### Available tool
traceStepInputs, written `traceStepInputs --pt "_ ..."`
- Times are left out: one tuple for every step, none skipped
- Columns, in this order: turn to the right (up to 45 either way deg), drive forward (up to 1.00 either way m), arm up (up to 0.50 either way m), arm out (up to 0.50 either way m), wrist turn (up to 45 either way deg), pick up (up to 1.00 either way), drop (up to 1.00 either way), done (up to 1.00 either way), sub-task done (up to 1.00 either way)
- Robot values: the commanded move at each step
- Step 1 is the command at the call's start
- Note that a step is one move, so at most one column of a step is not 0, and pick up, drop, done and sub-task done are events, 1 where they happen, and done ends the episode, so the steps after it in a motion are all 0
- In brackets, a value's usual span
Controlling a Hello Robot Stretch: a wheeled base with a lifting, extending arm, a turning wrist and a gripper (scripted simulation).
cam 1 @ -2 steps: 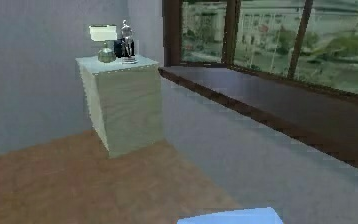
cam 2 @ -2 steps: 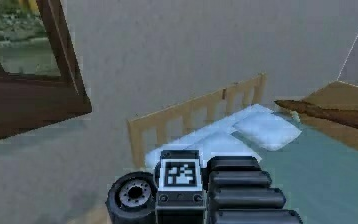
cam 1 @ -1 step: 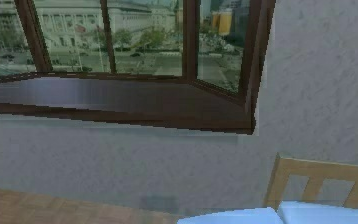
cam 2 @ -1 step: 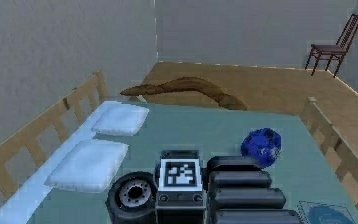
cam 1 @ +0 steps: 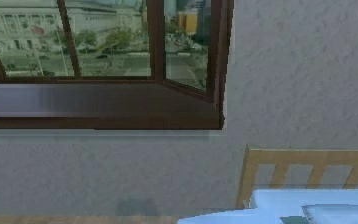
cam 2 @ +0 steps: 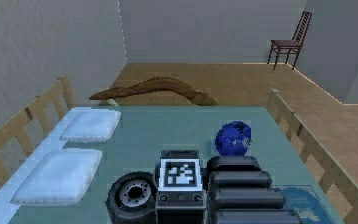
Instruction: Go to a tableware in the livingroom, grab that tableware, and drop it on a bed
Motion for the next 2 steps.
traceStepInputs --pt "0.0 0.00 0.00 0.48 0.0 0.00 0.00 0.00 0.00" --pt "0.0 0.00 0.00 0.00 45.0 0.00 0.00 0.00 0.00"
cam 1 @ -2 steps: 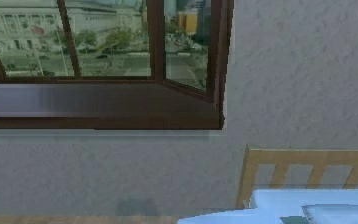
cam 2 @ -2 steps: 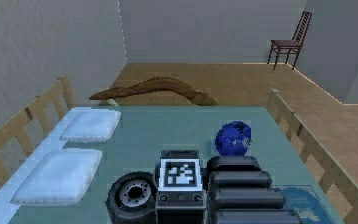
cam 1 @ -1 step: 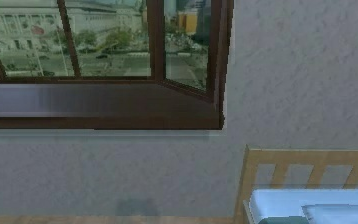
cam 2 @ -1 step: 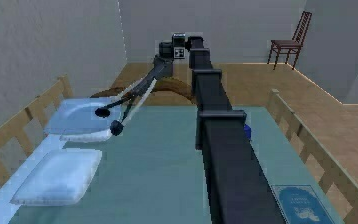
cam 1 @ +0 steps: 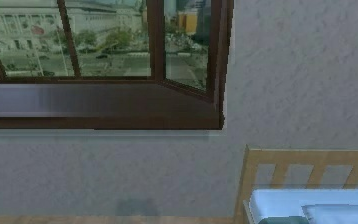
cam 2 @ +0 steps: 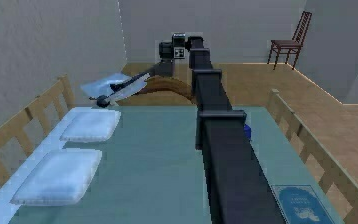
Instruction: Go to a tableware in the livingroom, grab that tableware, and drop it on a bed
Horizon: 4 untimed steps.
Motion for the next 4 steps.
traceStepInputs --pt "0.0 0.00 0.00 0.00 45.0 0.00 0.00 0.00 0.00" --pt "0.0 0.00 0.00 0.00 45.0 0.00 0.00 0.00 0.00" --pt "0.0 0.00 0.00 0.00 6.0 0.00 0.00 0.00 0.00" --pt "0.0 0.00 -0.40 0.00 0.0 0.00 0.00 0.00 0.00"
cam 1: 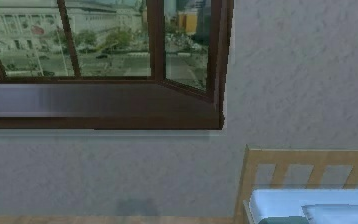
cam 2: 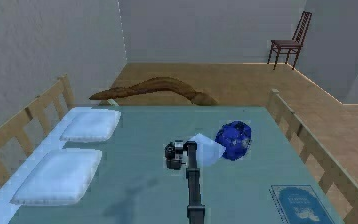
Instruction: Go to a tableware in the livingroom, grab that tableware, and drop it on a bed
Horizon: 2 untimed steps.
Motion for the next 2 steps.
traceStepInputs --pt "0.0 0.00 -0.32 0.00 0.0 0.00 0.00 0.00 0.00" --pt "0.0 0.00 0.00 0.00 0.0 0.00 1.00 0.00 0.00"
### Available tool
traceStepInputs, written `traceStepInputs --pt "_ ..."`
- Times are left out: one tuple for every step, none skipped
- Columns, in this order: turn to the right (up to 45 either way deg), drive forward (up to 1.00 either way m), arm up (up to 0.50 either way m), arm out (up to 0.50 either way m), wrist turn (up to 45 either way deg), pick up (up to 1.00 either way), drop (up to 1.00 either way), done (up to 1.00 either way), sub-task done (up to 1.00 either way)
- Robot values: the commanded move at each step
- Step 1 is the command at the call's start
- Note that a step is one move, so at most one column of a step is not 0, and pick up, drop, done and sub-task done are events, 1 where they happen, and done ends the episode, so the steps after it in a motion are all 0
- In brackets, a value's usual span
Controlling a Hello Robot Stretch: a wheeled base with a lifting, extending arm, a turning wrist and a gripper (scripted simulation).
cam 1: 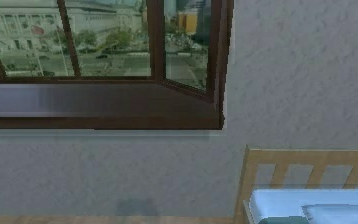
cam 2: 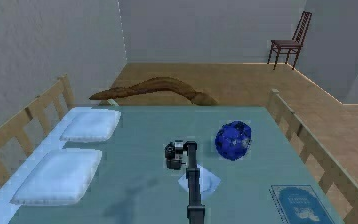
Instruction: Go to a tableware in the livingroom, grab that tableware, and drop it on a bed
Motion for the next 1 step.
traceStepInputs --pt "0.0 0.00 0.10 0.00 0.0 0.00 0.00 0.00 0.00"
